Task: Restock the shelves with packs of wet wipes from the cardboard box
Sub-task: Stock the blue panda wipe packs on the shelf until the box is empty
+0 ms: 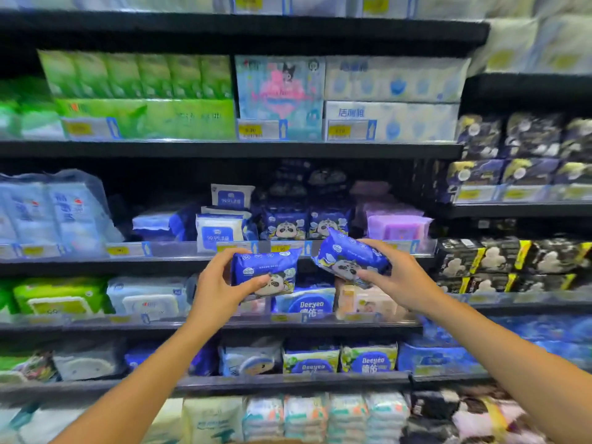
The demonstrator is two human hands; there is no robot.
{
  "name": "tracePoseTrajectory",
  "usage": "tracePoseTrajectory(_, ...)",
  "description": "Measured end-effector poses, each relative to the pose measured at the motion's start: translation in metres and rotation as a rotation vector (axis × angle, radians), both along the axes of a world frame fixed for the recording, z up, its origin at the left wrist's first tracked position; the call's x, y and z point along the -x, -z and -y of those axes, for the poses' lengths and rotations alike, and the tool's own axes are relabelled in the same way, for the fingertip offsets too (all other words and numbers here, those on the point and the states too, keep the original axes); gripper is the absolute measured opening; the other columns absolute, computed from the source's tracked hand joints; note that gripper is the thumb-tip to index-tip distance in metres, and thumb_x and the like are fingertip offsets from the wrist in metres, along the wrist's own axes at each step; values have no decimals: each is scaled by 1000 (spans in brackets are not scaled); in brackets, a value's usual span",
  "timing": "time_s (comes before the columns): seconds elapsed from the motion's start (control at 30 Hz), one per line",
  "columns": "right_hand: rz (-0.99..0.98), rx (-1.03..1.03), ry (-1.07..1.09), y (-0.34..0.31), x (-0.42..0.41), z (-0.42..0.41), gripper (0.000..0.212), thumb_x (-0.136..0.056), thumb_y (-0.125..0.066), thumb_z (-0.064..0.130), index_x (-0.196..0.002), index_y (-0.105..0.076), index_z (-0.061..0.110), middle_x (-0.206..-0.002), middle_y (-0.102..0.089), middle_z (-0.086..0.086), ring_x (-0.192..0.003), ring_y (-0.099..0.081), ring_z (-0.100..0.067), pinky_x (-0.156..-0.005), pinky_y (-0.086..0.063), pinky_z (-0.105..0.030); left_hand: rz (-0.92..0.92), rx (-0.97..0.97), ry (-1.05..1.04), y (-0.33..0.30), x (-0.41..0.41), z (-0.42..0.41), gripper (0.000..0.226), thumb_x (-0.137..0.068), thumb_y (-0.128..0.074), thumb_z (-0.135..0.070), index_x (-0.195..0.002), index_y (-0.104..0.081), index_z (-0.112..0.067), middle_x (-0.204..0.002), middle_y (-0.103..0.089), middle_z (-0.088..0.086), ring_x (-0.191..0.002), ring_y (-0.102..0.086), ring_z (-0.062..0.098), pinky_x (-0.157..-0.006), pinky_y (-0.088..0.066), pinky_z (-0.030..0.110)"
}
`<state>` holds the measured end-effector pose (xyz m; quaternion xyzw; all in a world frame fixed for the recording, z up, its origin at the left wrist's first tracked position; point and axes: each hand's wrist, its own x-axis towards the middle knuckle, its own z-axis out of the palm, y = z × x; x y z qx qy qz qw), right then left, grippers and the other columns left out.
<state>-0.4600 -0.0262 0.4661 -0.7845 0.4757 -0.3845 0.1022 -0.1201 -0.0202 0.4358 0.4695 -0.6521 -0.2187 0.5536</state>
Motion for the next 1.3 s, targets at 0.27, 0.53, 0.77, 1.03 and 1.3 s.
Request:
tracePoseTrajectory(0.27,-62,110,41,-38,0,65,56,-88,-76,24,-139,-53,23,-126,-62,5,-106,-59,-13,-88,-48,-28,39,35,-22,-53,7,44,41,-73,-88,-32,-105,-62,-30,-98,-73,-7,-92,-69,11,-78,-59,36)
tracePoseTrajectory(0.53,-146,101,47,-53,-10,126,55,-88,-75,21,-139,-53,20,-130,-56,2,-116,-55,-18,-97,-43,-29,29,94,-65,-70,6,75,47,-70,-88,-34,-109,-62,-28,-101,-71,-6,-95,-66,5,-67,-54,19)
tracePoseTrajectory(0.77,-300,116,263,-37,-22,143,38,-88,-74,20,-125,-64,22,-133,-59,3,-121,-53,-23,-96,-48,-39,46,63,-59,-68,12,100,46,-70,-90,-34,-107,-65,-27,-102,-72,-4,-97,-68,8,-73,-62,33)
tracePoseTrajectory(1.03,-204,75,263,-33,-23,141,35,-90,-73,21,-123,-67,27,-129,-65,6,-113,-60,-18,-92,-51,-37,144,44,-89,-77,38,133,49,-73,-87,-32,-113,-62,-23,-102,-68,-6,-89,-68,10,-63,-55,14)
tracePoseTrajectory(1.3,-288,306,205,-15,-25,121,43,-92,-70,22,-134,-60,16,-137,-59,-1,-130,-50,-20,-109,-44,-38,555,157,-233,-35,34,131,60,-91,-70,-33,-144,-45,-22,-145,-41,-2,-132,-42,18,-102,-45,33)
